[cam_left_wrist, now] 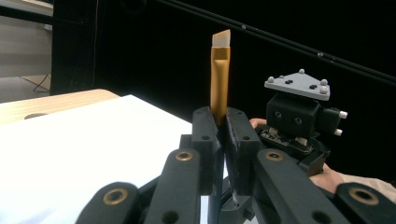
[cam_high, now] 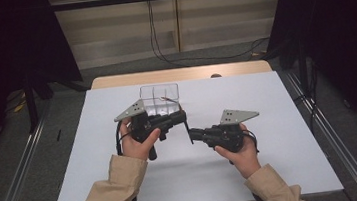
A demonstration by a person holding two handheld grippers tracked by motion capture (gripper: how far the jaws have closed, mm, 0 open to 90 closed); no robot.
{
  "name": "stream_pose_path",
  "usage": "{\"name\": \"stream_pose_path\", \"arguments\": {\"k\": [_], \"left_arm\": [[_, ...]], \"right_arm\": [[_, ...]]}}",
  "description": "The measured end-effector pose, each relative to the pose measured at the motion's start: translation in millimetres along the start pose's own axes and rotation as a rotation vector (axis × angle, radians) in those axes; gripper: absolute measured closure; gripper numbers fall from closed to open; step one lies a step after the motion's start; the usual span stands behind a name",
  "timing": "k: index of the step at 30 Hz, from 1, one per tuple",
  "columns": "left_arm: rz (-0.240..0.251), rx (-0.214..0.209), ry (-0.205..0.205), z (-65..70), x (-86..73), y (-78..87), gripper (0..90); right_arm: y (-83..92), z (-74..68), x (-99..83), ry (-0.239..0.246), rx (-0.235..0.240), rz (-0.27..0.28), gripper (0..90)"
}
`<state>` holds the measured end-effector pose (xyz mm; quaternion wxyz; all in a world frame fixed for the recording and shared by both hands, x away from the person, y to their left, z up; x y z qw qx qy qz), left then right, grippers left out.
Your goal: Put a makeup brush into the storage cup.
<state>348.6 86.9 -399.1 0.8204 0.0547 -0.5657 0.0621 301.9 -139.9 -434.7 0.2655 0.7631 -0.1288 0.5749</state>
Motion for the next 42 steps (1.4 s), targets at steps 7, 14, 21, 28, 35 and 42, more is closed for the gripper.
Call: {"name": "stream_pose_path", "arguments": {"k": [7, 14, 21, 28, 35, 42], "left_arm": [[-0.001, 0.007, -0.01, 0.6, 0.0, 0.1, 83.6], [-0.011, 0.009, -0.019, 0.8, -0.1, 1.2, 83.7], [-0.011, 0.012, -0.022, 1.5, 1.6, 2.6, 83.8], [-0.017, 0.024, -0.034, 0.7, 3.0, 5.5, 83.8], [-0.011, 0.028, -0.038, 1.0, 4.5, 7.5, 83.8], [-0.009, 0.033, -0.039, 0.3, 4.6, 9.0, 83.7]], "right_arm": [[-2.6, -0.4, -1.5, -0.018, 0.003, 0.008, 85.0], [-5.1, -1.5, -2.5, -0.027, 0.009, 0.011, 85.0], [-5.0, -2.2, -2.0, -0.031, 0.008, 0.019, 84.7], [-1.7, -2.1, -1.3, -0.033, 0.009, 0.035, 72.1], [8.7, 3.1, 1.1, -0.025, -0.002, 0.064, 51.7], [20.0, 9.4, 0.3, -0.017, -0.04, 0.051, 30.1]]}}
Point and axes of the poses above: each handheld gripper's, and its own axes: y roughly backward along the jaws, x roughly out of its top, z roughly to its right, the point moved 2 cm from there along -y, roughly forward along the jaws, and after that the axes turned 4 degrees about -x, right-handed, at the moved point
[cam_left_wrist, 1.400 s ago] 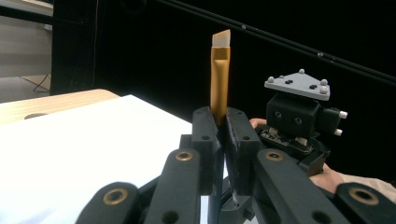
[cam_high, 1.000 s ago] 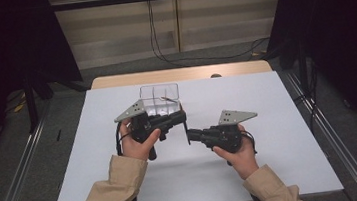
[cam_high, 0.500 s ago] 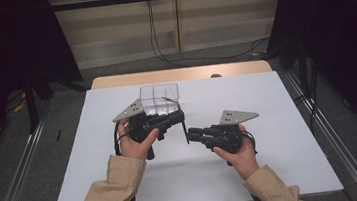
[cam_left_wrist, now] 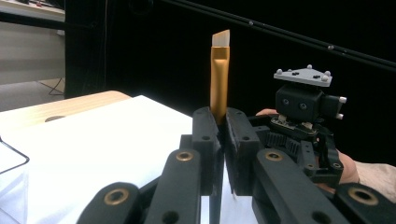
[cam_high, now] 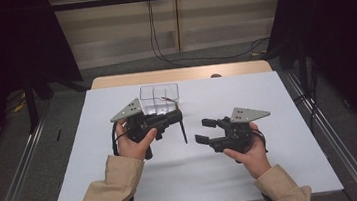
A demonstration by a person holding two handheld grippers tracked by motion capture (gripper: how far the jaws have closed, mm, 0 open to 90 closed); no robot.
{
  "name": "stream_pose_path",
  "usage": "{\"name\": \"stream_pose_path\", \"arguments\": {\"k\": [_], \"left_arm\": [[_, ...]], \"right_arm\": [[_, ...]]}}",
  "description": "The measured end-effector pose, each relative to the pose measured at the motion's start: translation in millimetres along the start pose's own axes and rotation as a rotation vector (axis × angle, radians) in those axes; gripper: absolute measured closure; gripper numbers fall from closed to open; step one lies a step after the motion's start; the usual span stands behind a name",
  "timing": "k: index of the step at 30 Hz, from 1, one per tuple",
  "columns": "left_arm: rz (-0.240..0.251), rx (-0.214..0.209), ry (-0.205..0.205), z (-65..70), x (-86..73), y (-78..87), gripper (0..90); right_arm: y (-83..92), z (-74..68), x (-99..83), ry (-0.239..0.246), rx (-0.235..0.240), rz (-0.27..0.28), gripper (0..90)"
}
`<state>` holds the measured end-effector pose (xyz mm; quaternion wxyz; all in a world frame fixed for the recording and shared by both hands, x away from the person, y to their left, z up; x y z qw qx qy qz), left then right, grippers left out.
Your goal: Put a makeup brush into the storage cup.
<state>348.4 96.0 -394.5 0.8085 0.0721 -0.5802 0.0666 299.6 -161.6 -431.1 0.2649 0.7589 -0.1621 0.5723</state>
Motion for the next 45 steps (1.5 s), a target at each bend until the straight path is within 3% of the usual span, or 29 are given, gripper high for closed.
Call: {"name": "stream_pose_path", "arguments": {"k": [6, 10, 27, 38, 45], "left_arm": [[-0.012, 0.006, -0.013, -0.1, 0.1, 1.4, 83.7], [-0.009, 0.009, -0.015, -0.2, 0.7, 2.7, 83.7], [-0.004, 0.028, -0.03, 0.6, 3.1, 9.9, 83.7], [-0.004, 0.032, -0.036, 0.0, 3.1, 11.8, 83.6], [0.003, 0.04, -0.037, 0.4, 4.3, 13.8, 83.7]], "right_arm": [[9.4, 2.9, 0.0, 0.016, -0.02, -0.008, 17.5], [14.9, 4.5, 0.1, 0.012, -0.016, -0.009, 14.2], [43.3, 15.6, 0.9, 0.036, -0.069, -0.003, 8.8], [61.8, 19.9, -1.5, 0.063, -0.067, -0.021, 7.2], [74.1, 24.3, -3.0, 0.063, -0.095, -0.016, 7.2]]}}
Point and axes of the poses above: each handheld gripper's, and its own axes: y roughly backward along the jaws, x roughly out of its top, z roughly to its right, the point moved 2 cm from there along -y, roughly forward along the jaws, and after that the axes turned 4 degrees about -x, right-handed, at the moved point
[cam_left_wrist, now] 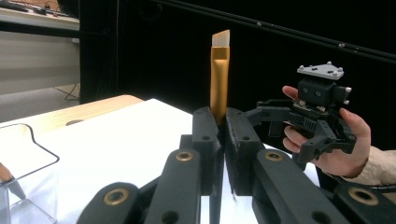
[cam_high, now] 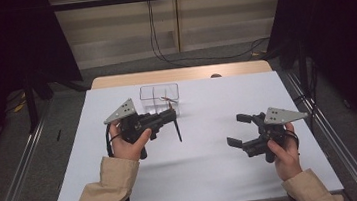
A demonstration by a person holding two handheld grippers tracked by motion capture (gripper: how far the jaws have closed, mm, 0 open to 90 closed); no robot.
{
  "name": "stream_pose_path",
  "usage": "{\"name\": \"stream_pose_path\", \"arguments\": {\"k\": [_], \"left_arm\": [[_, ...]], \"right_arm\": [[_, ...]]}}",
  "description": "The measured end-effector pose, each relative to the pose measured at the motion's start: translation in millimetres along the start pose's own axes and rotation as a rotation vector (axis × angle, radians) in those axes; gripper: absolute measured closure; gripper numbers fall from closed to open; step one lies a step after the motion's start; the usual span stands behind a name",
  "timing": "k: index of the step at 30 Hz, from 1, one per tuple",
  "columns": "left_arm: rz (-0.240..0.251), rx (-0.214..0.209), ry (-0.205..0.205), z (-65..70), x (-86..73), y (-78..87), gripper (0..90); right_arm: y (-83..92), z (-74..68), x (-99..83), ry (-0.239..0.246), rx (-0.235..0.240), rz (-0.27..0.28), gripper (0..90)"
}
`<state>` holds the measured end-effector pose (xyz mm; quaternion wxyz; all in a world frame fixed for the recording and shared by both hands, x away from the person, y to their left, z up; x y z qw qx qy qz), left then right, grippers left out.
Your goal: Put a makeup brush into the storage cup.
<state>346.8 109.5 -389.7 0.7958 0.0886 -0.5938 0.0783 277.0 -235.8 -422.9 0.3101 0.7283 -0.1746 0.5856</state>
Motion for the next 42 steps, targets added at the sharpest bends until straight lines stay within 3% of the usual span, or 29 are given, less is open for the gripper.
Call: {"name": "stream_pose_path", "arguments": {"k": [20, 42], "left_arm": [[0.008, 0.023, 0.001, -3.3, 2.4, 4.8, 83.6], [0.001, 0.074, -0.015, -13.8, 18.7, 1.3, 83.7]], "right_arm": [[32.2, 12.7, -10.8, -0.018, -0.063, 0.017, 7.3], [39.6, 16.0, -13.6, -0.029, -0.077, 0.038, 7.3]]}}
Point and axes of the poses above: each handheld gripper's, and its own axes: y roughly backward along the jaws, x roughly out of its top, z roughly to its right, the point moved 2 cm from there along -y, roughly forward along the jaws, and after that the axes turned 4 degrees about -x, right-handed, at the moved point
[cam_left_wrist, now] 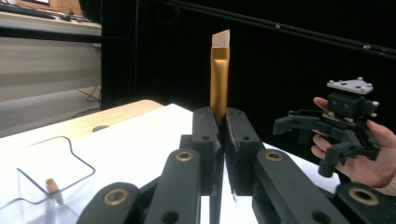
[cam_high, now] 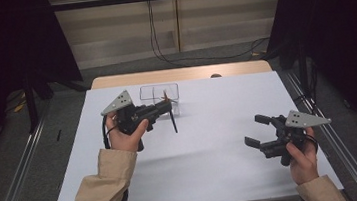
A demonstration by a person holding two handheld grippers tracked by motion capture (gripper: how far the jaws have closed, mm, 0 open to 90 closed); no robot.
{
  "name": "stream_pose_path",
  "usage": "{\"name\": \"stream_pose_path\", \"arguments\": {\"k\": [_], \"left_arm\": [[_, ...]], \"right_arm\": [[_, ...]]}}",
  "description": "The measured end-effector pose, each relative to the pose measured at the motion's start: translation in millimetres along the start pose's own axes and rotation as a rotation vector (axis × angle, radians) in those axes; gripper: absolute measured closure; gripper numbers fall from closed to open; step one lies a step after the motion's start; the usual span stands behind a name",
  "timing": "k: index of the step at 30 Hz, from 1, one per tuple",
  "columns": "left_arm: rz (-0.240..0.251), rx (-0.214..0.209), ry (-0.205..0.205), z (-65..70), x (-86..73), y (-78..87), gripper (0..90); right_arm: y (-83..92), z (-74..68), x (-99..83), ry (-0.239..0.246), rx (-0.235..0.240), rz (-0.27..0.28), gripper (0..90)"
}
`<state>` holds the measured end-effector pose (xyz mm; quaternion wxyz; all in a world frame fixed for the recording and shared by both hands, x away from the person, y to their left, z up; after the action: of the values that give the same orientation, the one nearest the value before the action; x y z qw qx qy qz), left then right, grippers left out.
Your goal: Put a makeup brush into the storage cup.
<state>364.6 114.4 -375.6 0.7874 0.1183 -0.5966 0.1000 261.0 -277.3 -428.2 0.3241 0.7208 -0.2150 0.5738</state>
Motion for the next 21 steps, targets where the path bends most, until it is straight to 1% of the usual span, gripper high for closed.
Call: {"name": "stream_pose_path", "arguments": {"k": [13, 21], "left_arm": [[-0.003, 0.042, -0.015, -9.6, 13.5, -2.8, 83.6], [0.001, 0.063, -0.02, -16.3, 20.4, -8.3, 83.7]], "right_arm": [[-1.3, -1.2, -0.7, 0.007, 0.004, -0.006, 7.3], [-0.5, -1.3, 0.0, 0.007, 0.002, -0.005, 7.3]]}}
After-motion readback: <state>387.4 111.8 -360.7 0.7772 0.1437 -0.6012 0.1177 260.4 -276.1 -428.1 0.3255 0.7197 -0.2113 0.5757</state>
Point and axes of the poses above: each handheld gripper's, and its own axes: y roughly backward along the jaws, x roughly out of its top, z roughly to its right, the point moved 2 cm from there along -y, roughly forward along the jaws, and after that the axes turned 4 degrees about -x, right-handed, at the moved point
